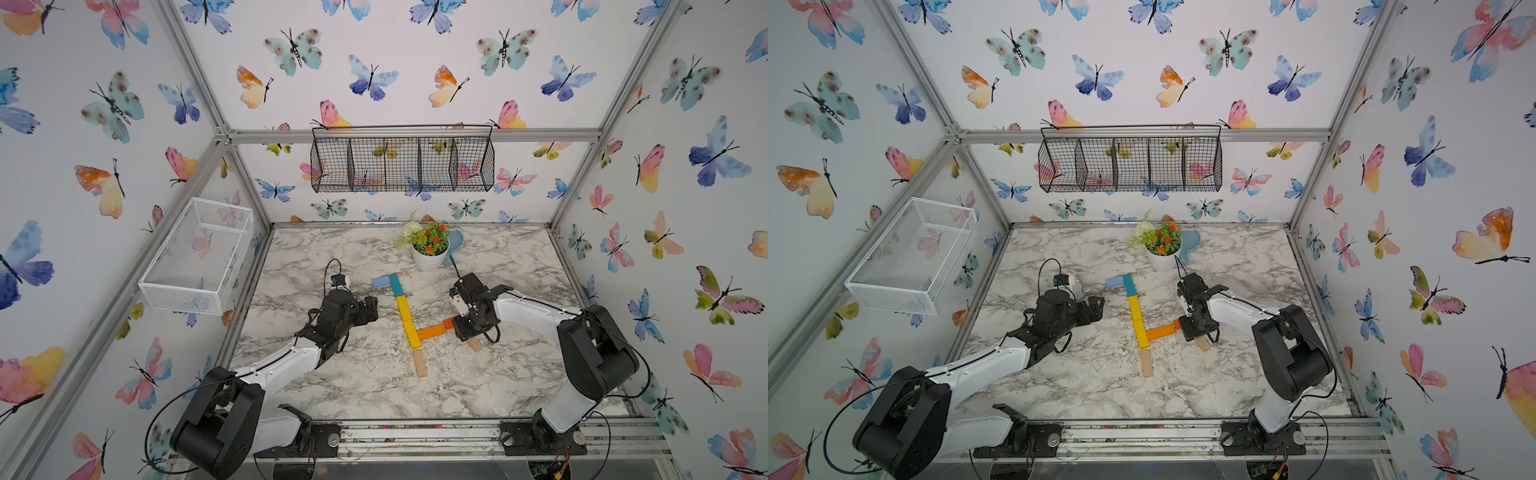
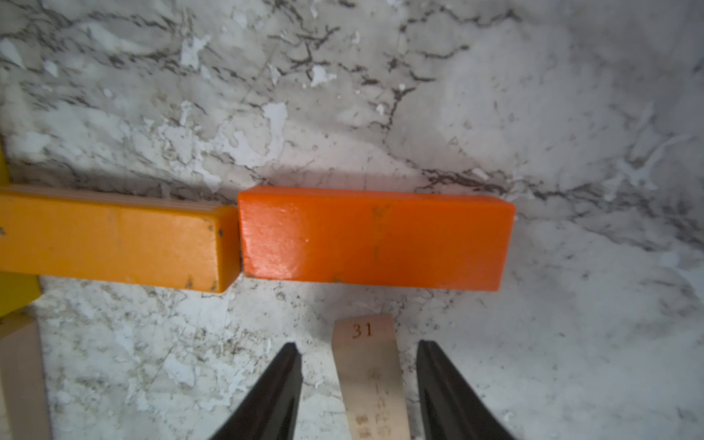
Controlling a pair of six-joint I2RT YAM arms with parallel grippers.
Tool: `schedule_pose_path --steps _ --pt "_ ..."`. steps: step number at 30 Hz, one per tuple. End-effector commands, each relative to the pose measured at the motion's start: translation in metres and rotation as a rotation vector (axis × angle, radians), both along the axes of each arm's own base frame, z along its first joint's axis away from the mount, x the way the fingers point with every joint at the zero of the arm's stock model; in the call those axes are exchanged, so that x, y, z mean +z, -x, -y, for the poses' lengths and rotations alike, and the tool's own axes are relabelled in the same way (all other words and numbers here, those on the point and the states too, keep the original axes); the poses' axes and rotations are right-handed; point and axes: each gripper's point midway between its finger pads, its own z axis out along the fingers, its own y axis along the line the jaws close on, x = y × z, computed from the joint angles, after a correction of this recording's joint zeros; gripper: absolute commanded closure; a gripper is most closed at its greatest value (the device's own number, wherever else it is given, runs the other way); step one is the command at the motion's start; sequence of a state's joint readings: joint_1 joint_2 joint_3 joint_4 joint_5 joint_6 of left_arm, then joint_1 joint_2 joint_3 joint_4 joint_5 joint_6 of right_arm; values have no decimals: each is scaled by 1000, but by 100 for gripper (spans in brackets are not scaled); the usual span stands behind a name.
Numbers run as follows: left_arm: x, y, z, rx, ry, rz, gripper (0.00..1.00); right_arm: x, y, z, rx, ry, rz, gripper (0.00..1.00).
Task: Assemble a giraffe with building blocks
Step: Place the building block at the center of the board, then assemble the building block at the center of the board.
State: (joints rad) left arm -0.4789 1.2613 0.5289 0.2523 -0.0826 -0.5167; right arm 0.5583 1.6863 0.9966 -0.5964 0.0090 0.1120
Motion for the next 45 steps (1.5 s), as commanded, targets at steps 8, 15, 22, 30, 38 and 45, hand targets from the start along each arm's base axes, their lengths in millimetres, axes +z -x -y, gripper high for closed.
schedule_pose_path --steps 8,15,22,30,38,45 --pt "2 -1 2 -12 1 17 2 12 9 4 -6 15 3 48" --pt "6 0 1 -15 3 26 2 10 14 2 3 4 -3 54" --pt "6 1 2 -16 3 27 2 -2 13 5 7 52 -36 51" --pt "9 0 1 -13 4 35 2 -5 11 7 12 78 -38 60" --pt "10 0 0 -12 0 39 2 1 5 9 19 98 0 90" --pt "9 0 1 -16 0 37 2 -8 3 8 36 123 -29 91"
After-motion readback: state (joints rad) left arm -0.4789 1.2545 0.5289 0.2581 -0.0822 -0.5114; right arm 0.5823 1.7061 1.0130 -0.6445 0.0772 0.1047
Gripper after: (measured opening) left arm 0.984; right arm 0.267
